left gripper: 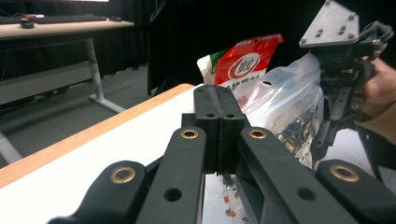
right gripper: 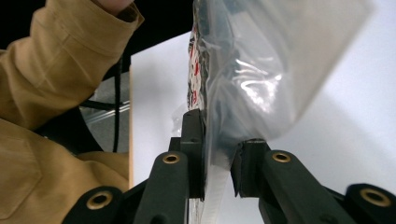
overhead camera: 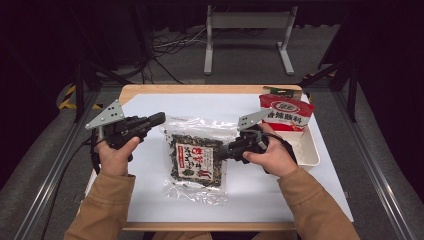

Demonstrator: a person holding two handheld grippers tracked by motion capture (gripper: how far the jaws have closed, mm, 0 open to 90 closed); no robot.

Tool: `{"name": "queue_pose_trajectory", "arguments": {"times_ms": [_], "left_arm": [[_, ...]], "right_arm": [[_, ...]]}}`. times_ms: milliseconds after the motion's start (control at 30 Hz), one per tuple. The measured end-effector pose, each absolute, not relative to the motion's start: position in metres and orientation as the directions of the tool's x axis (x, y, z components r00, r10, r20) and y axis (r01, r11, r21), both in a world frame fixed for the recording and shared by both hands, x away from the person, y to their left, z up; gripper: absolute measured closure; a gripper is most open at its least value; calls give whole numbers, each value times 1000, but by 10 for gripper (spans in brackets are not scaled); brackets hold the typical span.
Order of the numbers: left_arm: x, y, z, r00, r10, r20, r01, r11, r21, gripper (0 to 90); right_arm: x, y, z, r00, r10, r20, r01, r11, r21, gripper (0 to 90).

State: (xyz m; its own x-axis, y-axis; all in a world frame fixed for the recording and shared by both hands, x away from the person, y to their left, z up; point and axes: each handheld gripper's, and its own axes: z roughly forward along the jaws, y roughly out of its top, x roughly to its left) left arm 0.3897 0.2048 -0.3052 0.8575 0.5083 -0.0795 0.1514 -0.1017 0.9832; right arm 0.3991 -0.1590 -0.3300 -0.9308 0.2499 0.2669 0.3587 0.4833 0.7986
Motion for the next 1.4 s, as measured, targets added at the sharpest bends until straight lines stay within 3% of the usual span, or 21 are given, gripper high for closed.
{"name": "queue_pose_trajectory", "arguments": {"times_ms": [167, 300, 500, 1400], "left_arm": [[390, 201, -308, 873, 477, -98, 164, -99, 981, 630], [388, 199, -309, 886, 453, -98, 171, -124, 977, 519], [385, 200, -311, 889, 449, -92, 184, -166, 969, 445], [384, 228, -345, 826, 552, -119, 274, -209, 939, 378]], "right_arm": [[396, -167, -323, -932, 253, 259, 354, 482, 802, 773], [390, -175, -316, -934, 266, 238, 343, 486, 804, 774], [380, -188, -301, -939, 292, 182, 312, 502, 806, 774], [356, -243, -253, -903, 426, 46, 254, 446, 859, 774]]}}
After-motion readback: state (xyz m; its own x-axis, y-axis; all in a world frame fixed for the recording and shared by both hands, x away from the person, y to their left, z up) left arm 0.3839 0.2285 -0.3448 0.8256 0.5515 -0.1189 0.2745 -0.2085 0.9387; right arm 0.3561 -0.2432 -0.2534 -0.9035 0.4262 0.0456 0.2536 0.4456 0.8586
